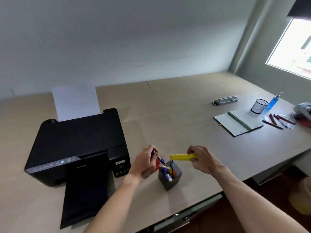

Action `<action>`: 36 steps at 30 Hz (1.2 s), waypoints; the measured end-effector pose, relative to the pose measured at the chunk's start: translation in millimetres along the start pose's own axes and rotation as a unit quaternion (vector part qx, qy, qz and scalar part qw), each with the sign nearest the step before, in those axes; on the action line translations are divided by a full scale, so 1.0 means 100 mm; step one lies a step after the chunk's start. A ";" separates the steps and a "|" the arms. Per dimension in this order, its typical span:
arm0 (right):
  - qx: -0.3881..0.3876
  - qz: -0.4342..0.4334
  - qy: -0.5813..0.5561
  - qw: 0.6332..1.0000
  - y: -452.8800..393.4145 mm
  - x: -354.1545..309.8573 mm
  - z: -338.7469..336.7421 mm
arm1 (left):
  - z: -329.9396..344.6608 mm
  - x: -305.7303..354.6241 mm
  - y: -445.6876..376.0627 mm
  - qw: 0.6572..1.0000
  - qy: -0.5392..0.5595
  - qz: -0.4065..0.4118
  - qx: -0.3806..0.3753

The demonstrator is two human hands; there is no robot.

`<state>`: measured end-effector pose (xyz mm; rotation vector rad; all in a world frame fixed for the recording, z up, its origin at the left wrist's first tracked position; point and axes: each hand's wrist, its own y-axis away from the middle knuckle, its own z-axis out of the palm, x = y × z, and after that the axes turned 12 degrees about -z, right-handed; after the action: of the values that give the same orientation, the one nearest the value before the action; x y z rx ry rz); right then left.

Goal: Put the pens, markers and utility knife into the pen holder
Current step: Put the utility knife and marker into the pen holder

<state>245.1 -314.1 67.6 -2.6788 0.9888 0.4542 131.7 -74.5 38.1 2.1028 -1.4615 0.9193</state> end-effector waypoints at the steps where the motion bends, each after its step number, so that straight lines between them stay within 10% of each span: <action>1: -0.002 -0.001 -0.001 1.000 0.04 0.04 0.00 | 0.08 0.05 -0.01 1.000 -0.009 -0.005 -0.006; 36: 0.006 0.149 -0.121 0.981 0.37 -0.31 1.27 | 0.42 -0.44 -0.40 0.956 -0.267 -0.099 -0.076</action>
<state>172.9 -280.5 -42.5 -2.3957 1.3113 0.8073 170.4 -59.1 -21.5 2.4319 -1.4591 0.1532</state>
